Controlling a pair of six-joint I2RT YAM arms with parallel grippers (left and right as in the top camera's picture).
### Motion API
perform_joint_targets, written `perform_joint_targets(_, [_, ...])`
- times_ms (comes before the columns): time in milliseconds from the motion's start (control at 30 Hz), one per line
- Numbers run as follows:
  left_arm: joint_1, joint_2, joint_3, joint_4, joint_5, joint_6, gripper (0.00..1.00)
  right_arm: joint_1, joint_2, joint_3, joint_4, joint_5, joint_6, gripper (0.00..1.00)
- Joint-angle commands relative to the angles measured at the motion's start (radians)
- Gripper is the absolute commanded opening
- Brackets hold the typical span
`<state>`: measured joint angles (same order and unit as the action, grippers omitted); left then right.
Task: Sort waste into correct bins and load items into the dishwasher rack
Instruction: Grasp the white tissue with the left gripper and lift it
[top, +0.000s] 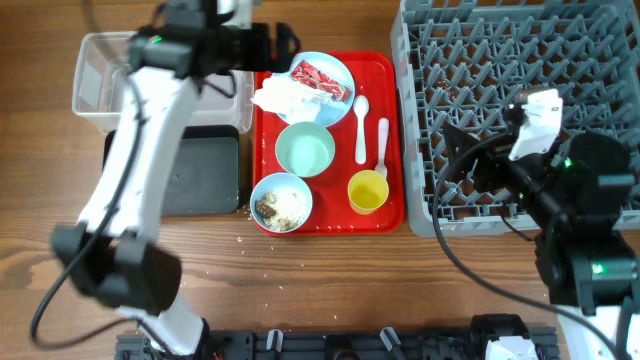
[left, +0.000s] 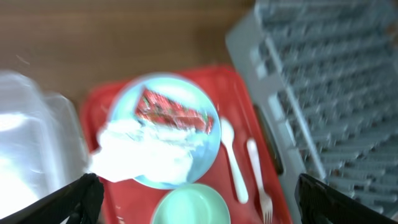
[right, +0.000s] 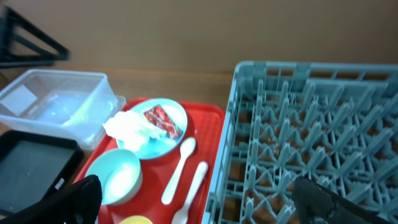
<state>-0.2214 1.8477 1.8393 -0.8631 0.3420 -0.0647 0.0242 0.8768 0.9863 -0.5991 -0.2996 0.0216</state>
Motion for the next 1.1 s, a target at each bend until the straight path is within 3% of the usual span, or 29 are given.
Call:
perform_joint_targets(0, [-0.067, 0.117, 0.032, -0.024, 0.036, 0.005, 1.00, -0.003, 0.072, 0.013, -0.084, -0.017, 0.058, 1.00])
perform_joint_targets(67, [-0.097, 0.193, 0.031, 0.014, -0.027, -0.017, 1.00, -0.003, 0.117, 0.013, -0.121, -0.017, 0.060, 1.00])
perform_joint_targets(133, [-0.107, 0.276, 0.031, 0.053, -0.260, -0.333, 1.00, -0.003, 0.144, 0.013, -0.124, -0.036, 0.060, 1.00])
perform_joint_targets(200, [-0.113, 0.349, 0.031, 0.084, -0.344, -0.465, 1.00, -0.003, 0.161, 0.013, -0.125, -0.042, 0.060, 1.00])
perform_joint_targets(267, [-0.117, 0.399, 0.031, 0.113, -0.386, -0.525, 1.00, -0.003, 0.163, 0.013, -0.131, -0.042, 0.060, 1.00])
perform_joint_targets(433, [-0.140, 0.493, 0.031, 0.154, -0.386, -0.524, 0.99, -0.003, 0.163, 0.013, -0.150, -0.042, 0.058, 1.00])
perform_joint_targets(467, [-0.145, 0.505, 0.031, 0.161, -0.386, -0.524, 0.96, -0.003, 0.163, 0.013, -0.153, -0.042, 0.058, 1.00])
perform_joint_targets(567, [-0.157, 0.515, 0.031, 0.177, -0.386, -0.523, 0.71, -0.003, 0.163, 0.013, -0.161, -0.042, 0.058, 1.00])
perform_joint_targets(833, [-0.151, 0.482, 0.031, 0.122, -0.385, -0.516, 0.20, -0.003, 0.165, 0.013, -0.161, -0.039, 0.057, 1.00])
perform_joint_targets(967, [-0.129, 0.369, 0.031, 0.093, -0.385, -0.515, 0.04, -0.003, 0.165, 0.013, -0.161, -0.039, 0.056, 1.00])
perform_joint_targets(1067, [-0.107, 0.207, 0.031, 0.070, -0.386, -0.515, 0.04, -0.003, 0.165, 0.013, -0.161, -0.039, 0.057, 1.00])
